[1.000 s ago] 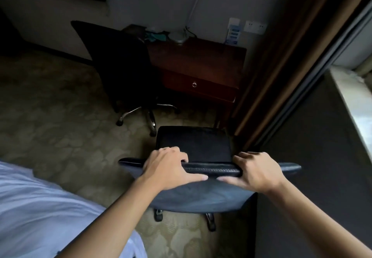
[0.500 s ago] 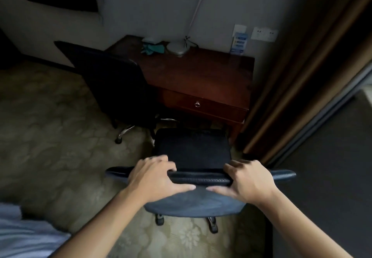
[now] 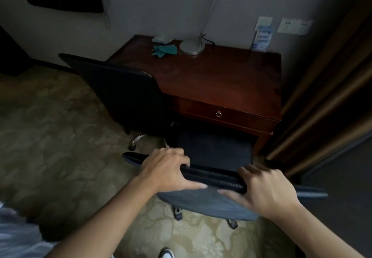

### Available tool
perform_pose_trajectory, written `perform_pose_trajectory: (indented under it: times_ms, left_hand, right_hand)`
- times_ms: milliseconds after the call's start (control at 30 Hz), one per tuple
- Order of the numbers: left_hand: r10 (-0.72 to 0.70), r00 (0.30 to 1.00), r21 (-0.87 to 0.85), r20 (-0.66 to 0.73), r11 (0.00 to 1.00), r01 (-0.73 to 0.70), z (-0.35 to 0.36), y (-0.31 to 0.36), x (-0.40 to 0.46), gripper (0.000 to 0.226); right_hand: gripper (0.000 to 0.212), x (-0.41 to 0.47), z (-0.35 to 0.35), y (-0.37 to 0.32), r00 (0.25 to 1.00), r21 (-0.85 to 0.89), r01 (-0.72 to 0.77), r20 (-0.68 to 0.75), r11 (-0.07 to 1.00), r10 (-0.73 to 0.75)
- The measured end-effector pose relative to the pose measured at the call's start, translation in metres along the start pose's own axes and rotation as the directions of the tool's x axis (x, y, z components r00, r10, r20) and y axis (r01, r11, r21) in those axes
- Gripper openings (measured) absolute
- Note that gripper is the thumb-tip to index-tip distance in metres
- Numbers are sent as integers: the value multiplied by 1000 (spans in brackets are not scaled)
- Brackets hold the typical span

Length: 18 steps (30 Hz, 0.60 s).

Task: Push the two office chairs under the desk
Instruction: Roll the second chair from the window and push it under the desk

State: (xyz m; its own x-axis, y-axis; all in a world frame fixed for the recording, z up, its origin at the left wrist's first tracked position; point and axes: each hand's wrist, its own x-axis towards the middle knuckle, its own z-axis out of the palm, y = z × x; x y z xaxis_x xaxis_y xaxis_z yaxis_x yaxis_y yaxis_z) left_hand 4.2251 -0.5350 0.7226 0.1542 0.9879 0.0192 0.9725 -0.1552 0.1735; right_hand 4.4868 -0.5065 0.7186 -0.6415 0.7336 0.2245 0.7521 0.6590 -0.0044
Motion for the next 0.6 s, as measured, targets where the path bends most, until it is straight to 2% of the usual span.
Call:
perform_pose_trajectory:
  times_ms: [100, 233, 433, 600]
  left_hand:
    - [57, 998, 0, -11, 998, -57, -3, -20, 2, 84]
    - [100, 994, -32, 42, 995, -99, -10, -45, 10, 85]
    - [125, 992, -59, 20, 991, -124, 2, -43, -8, 89]
    - [105, 993, -74, 47, 992, -102, 7, -39, -31, 92]
  right_hand:
    - [65, 4, 1, -17, 999, -7, -30, -30, 1000, 30]
    - [63, 19, -4, -39, 998, -45, -65, -15, 997, 64]
    - [63, 1, -7, -48, 996, 13, -88, -15, 996, 88]
    - [50, -28, -14, -44, 995, 94, -99, 32, 991, 97]
